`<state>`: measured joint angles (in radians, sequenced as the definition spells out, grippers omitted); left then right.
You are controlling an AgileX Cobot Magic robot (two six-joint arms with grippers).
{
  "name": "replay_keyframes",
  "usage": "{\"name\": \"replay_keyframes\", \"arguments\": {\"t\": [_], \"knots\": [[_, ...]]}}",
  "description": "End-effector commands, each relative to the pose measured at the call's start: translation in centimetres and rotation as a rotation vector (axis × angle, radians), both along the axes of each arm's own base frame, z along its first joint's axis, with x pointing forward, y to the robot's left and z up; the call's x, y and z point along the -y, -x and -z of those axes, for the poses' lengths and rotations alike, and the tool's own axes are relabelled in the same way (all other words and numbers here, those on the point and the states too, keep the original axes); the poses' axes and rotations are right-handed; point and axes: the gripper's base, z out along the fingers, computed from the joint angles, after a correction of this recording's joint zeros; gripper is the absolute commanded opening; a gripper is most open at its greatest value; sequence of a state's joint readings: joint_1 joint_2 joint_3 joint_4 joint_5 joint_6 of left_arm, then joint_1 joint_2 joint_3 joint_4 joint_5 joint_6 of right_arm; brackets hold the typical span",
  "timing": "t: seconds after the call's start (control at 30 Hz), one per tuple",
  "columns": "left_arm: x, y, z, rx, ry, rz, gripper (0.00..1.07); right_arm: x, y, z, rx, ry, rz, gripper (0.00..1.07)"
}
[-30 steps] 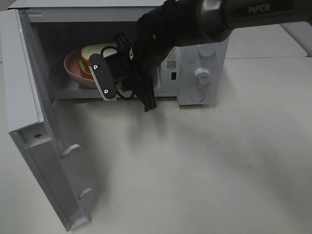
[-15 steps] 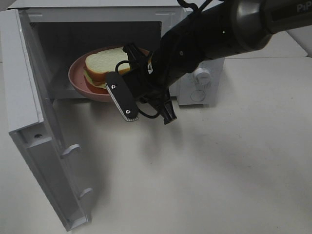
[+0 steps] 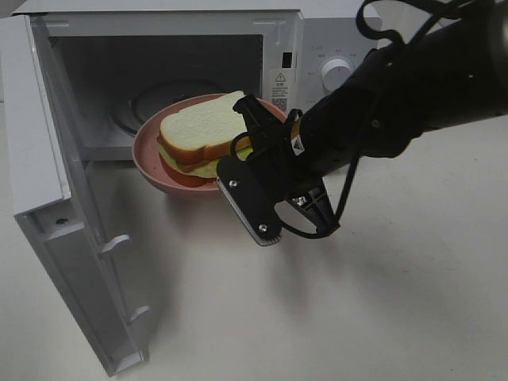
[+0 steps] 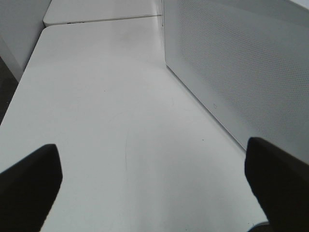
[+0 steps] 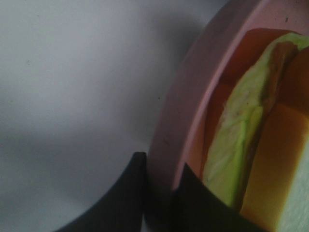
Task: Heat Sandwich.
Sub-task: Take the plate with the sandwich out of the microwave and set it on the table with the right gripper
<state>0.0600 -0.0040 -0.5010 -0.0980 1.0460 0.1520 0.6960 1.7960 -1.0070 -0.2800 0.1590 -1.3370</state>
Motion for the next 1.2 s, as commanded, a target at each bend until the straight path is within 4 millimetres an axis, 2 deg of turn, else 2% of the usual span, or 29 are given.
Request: {"name": "replay_keyframes", "arguments": {"t": [0.03, 0.23, 0.47, 0.6, 0.9, 1.2], "knots": [[0.0, 0.3, 0.1, 0.023, -0.001, 0.005, 0.98, 0.3, 0.7, -1.4, 0.054, -0.048, -0.025, 0.00], [0.0, 0.3, 0.1, 0.023, -0.001, 0.005, 0.98, 2.2, 3.1, -2.2, 0.060, -0.058, -0.025, 0.00], [0.0, 0.3, 0.1, 0.023, -0.001, 0.005, 0.98, 3.8, 5.0, -3.1, 0.069, -0.076, -0.016, 0.00], [0.0, 0.3, 0.1, 0.023, -0.001, 0.005, 0.98, 5.7, 7.1, -3.8, 0.063, -0.068, 0.000, 0.00], [0.0, 0.3, 0.1, 0.023, -0.001, 0.005, 0.98, 7.5, 9.0, -4.7, 0.056, -0.077, 0.039, 0.00], [0.0, 0.3, 0.1, 0.023, -0.001, 0.005, 0.98, 10.3, 12.0, -5.3, 0.031, -0.078, 0.106, 0.00]]}}
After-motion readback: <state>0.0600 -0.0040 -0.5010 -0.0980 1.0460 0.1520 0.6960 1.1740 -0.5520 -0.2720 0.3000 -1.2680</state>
